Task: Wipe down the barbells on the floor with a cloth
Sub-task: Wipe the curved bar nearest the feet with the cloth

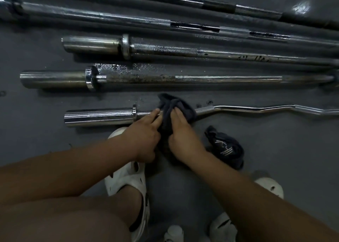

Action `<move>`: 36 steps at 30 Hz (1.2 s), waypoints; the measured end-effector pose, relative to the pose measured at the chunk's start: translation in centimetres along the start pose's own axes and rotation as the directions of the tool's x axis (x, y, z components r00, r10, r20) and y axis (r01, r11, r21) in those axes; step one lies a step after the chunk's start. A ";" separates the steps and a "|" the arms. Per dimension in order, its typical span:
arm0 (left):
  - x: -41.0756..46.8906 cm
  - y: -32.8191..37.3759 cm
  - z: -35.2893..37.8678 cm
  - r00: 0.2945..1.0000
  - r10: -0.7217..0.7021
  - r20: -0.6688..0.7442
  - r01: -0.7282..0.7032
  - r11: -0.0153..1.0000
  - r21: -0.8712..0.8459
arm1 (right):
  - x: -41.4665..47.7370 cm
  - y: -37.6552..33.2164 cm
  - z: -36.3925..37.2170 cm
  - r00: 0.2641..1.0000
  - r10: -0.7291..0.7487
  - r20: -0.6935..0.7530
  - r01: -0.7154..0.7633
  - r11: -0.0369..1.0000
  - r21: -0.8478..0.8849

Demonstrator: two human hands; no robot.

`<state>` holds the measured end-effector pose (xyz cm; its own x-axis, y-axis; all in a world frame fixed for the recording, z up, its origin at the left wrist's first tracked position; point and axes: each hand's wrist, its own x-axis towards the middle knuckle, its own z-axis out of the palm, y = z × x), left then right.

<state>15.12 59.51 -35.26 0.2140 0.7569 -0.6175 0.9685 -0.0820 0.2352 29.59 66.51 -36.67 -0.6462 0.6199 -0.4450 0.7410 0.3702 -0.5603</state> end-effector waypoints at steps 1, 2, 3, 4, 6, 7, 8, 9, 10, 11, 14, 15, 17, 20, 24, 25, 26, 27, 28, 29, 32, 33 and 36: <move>0.0 0.0 0.1 1.000 0.001 -0.007 -0.001 1.000 -0.007 | 0.3 1.2 -0.5 0.993 -0.027 -0.113 0.032 0.998 0.050; -0.1 -0.1 0.1 1.000 0.002 -0.017 -0.003 1.000 -0.017 | 0.8 2.9 -0.8 0.969 0.049 -0.241 -0.029 0.996 0.087; -0.1 -0.1 0.1 1.000 0.001 -0.023 -0.001 1.000 -0.026 | 1.7 4.5 -1.4 0.902 0.234 -0.363 -0.171 0.966 0.196; -0.3 -0.2 0.2 1.000 -0.001 -0.027 0.000 0.999 -0.039 | 2.5 5.5 -2.4 0.763 0.479 -0.434 -0.306 0.859 0.411; -0.4 -0.1 0.3 1.000 -0.002 -0.031 0.000 0.998 -0.062 | 4.3 5.5 -2.9 0.533 0.808 -0.253 -0.239 0.430 0.871; -0.4 0.0 0.2 1.000 -0.003 -0.030 0.001 0.998 -0.062 | 4.7 4.3 -2.4 0.506 0.850 -0.149 -0.178 0.272 0.946; -0.3 0.0 0.2 1.000 -0.004 -0.031 0.002 0.999 -0.054 | 4.7 2.9 -1.5 0.506 0.857 -0.095 -0.186 0.216 0.958; -0.2 0.0 0.3 1.000 -0.005 -0.031 0.004 0.999 -0.043 | 4.3 1.5 -0.6 0.540 0.841 -0.009 -0.227 0.156 0.961; -0.2 0.0 0.3 1.000 -0.004 -0.029 0.002 0.999 -0.038 | 3.6 -0.3 -0.2 0.589 0.799 0.121 -0.288 0.068 0.955; -0.1 0.1 0.3 1.000 0.000 -0.029 -0.001 0.999 -0.036 | 3.1 -0.9 -0.2 0.632 0.730 0.261 -0.371 -0.010 0.928; -0.2 -0.2 0.0 1.000 0.008 -0.019 -0.008 1.000 -0.025 | 4.3 0.9 -2.5 0.672 0.605 0.428 -0.391 -0.201 0.898; -0.2 -0.2 0.0 1.000 0.008 -0.012 -0.008 1.000 -0.027 | 4.8 1.0 -2.8 0.653 0.633 0.416 -0.347 -0.239 0.907; -0.1 -0.2 0.3 1.000 0.002 -0.021 -0.002 1.000 -0.017 | 5.2 -0.5 -1.8 0.636 0.698 0.328 -0.334 -0.134 0.933; -0.1 -0.1 0.2 0.999 0.007 -0.042 -0.005 0.999 0.038 | 4.6 -2.9 0.8 0.673 0.628 0.391 -0.498 -0.005 0.867; -0.4 -0.5 -0.5 1.000 0.011 -0.019 -0.013 0.998 -0.065 | 4.8 2.9 -2.0 0.582 0.749 0.316 -0.377 -0.096 0.921; -0.5 -0.5 -0.3 0.999 0.016 -0.028 -0.018 0.997 -0.073 | 5.0 4.2 -2.5 0.489 0.833 0.258 -0.308 -0.112 0.945; -0.6 -0.4 -0.2 0.999 0.015 -0.029 -0.017 0.996 -0.085 | 4.9 4.9 -2.7 0.416 0.885 0.210 -0.253 -0.110 0.961; -0.5 -0.3 -0.1 1.000 0.014 -0.024 -0.016 0.996 -0.093 | 4.8 4.5 -2.4 0.405 0.901 0.154 -0.266 -0.044 0.963; -0.4 -0.2 0.0 1.000 0.013 -0.023 -0.015 0.996 -0.087 | 4.7 3.5 -2.0 0.414 0.906 0.088 -0.334 0.062 0.941; -0.4 -0.1 -0.1 1.000 0.013 -0.029 -0.015 0.996 -0.084 | 4.7 2.2 -1.4 0.460 0.887 0.021 -0.419 0.196 0.887; -0.5 -0.3 -0.3 0.999 0.014 -0.032 -0.017 0.995 -0.096 | 3.6 0.8 -1.2 0.661 0.745 -0.094 -0.501 0.531 0.683; -0.5 -0.3 -0.3 0.999 0.015 -0.033 -0.018 0.995 -0.100 | 3.3 1.8 -2.0 0.670 0.725 -0.161 -0.471 0.583 0.662; -0.6 -0.2 -0.2 0.999 0.008 -0.051 -0.013 0.994 -0.107 | 3.2 5.5 -4.3 0.578 0.688 -0.439 -0.492 0.723 0.486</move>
<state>14.77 59.19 -34.81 0.2147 0.7884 -0.5765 0.9463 -0.0218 0.3226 32.34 73.51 -38.21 0.2164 0.9166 -0.3361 0.7646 -0.3732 -0.5255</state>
